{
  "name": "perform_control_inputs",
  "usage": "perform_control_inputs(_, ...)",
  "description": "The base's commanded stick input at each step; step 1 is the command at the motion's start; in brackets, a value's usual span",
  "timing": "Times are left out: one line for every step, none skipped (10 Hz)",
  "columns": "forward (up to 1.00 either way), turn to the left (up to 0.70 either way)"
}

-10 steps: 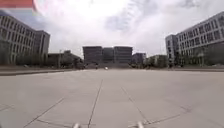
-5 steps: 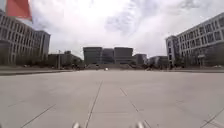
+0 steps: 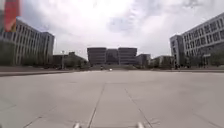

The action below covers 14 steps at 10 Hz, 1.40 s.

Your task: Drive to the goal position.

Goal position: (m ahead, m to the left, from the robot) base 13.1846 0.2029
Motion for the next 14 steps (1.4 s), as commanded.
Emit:
perform_control_inputs(0.7,0.14)
perform_control_inputs(0.7,0.14)
perform_control_inputs(0.7,0.14)
perform_control_inputs(0.7,0.14)
perform_control_inputs(0.7,0.09)
perform_control_inputs(0.7,0.0)
perform_control_inputs(0.7,0.0)
perform_control_inputs(0.7,0.0)
perform_control_inputs(0.7,0.0)
perform_control_inputs(0.7,0.0)
perform_control_inputs(0.7,0.0)
perform_control_inputs(0.7,0.0)
perform_control_inputs(0.7,0.0)
perform_control_inputs(0.7,0.0)
